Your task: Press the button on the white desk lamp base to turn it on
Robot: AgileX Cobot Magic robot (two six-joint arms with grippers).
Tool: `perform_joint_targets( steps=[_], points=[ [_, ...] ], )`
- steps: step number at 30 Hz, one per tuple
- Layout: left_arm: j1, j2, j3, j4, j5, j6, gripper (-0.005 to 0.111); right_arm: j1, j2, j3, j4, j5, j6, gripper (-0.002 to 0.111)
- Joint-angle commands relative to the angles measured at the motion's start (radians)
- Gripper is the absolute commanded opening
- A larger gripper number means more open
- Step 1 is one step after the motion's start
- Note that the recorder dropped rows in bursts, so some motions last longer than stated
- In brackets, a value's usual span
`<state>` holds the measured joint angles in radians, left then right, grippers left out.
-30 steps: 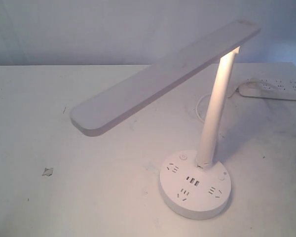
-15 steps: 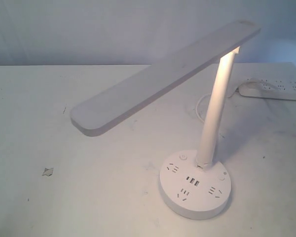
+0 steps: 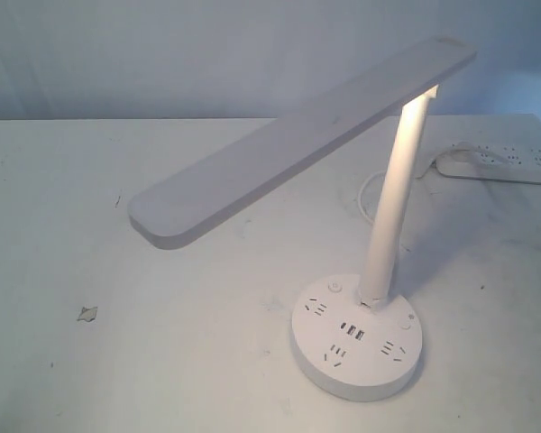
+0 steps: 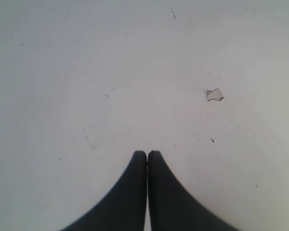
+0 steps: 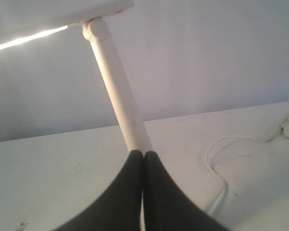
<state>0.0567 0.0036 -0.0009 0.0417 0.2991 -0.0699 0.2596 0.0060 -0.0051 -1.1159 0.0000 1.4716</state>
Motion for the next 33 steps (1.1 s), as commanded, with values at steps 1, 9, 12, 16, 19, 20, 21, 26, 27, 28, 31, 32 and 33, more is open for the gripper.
perform_joint_targets(
  steps=[1,9,12,16,19,20,21,26,27,28,31,32,33],
  points=[
    [0.001,-0.004,0.001,-0.004,0.008,-0.001,0.000,-0.001,-0.006,0.005,-0.006,0.012,-0.011,0.000],
    [0.001,-0.004,0.001,-0.004,0.008,-0.001,0.000,-0.001,-0.006,0.005,0.208,0.225,-0.302,0.000],
    [0.001,-0.004,0.001,-0.004,0.008,-0.001,0.000,-0.001,-0.006,0.005,0.487,0.365,-0.577,0.000],
    [0.001,-0.004,0.001,-0.004,0.008,-0.001,0.000,-0.001,-0.006,0.005,0.759,0.382,-1.010,0.000],
    [0.001,-0.004,0.001,-0.004,0.008,-0.001,0.000,-0.001,-0.006,0.005,1.034,0.350,-1.413,0.000],
    [0.001,-0.004,0.001,-0.004,0.008,-0.001,0.000,-0.001,-0.006,0.005,1.125,0.348,-1.547,0.000],
    [0.001,-0.004,0.001,-0.004,0.008,-0.001,0.000,-0.001,-0.006,0.005,1.201,0.348,-1.645,0.000],
    [0.001,-0.004,0.001,-0.004,0.008,-0.001,0.000,-0.001,-0.006,0.005,1.252,0.355,-1.694,0.000],
    [0.001,-0.004,0.001,-0.004,0.008,-0.001,0.000,-0.001,-0.006,0.005,1.252,0.355,-1.654,0.000],
    [0.001,-0.004,0.001,-0.004,0.008,-0.001,0.000,-0.001,-0.006,0.005,1.252,0.355,-1.604,0.000],
    [0.001,-0.004,0.001,-0.004,0.008,-0.001,0.000,-0.001,-0.006,0.005,1.252,0.355,-1.520,0.000],
    [0.001,-0.004,0.001,-0.004,0.008,-0.001,0.000,-0.001,-0.006,0.005,1.252,0.355,-1.516,0.000],
    [0.001,-0.004,0.001,-0.004,0.008,-0.001,0.000,-0.001,-0.006,0.005,1.250,0.355,-1.516,0.000]
  ],
)
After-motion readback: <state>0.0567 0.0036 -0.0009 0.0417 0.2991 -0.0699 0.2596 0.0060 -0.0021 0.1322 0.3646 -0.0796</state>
